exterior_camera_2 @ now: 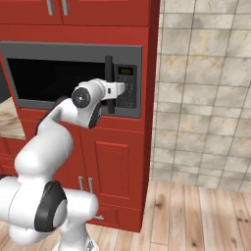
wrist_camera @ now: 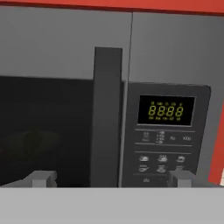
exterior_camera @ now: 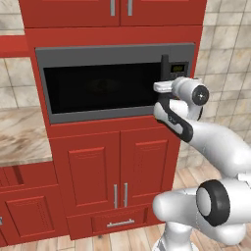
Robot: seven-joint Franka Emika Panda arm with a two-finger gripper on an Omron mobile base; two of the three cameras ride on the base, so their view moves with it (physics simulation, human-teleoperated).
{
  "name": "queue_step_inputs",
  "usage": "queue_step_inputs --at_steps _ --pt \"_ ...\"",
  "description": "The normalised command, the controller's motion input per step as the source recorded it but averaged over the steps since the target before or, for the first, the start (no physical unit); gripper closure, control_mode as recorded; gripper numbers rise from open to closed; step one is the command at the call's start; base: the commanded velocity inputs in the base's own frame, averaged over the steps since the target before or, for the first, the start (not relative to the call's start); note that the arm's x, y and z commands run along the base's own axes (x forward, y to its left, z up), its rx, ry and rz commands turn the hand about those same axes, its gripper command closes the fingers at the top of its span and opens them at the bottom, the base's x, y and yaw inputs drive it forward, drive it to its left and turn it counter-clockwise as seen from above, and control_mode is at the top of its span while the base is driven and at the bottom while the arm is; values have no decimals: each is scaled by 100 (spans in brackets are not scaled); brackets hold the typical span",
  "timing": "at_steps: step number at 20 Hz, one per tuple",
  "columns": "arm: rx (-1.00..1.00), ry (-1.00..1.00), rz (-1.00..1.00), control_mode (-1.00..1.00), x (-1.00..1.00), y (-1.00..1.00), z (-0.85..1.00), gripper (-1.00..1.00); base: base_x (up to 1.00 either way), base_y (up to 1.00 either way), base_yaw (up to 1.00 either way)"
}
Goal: The microwave is finished heating the shrimp and broccoli. Take the bowl containing the food and place it on the dining counter.
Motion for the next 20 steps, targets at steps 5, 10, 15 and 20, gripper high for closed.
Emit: queue_step_inputs --at_steps 5,10,15,20 --pt "0 3 0 -100 50 0 0 -100 0 0 0" --pt "0 2 0 -100 46 0 0 -100 0 0 0" --pt "0 2 0 -100 46 0 0 -100 0 0 0" --pt "0 2 0 -100 41 -2 0 -100 0 0 0"
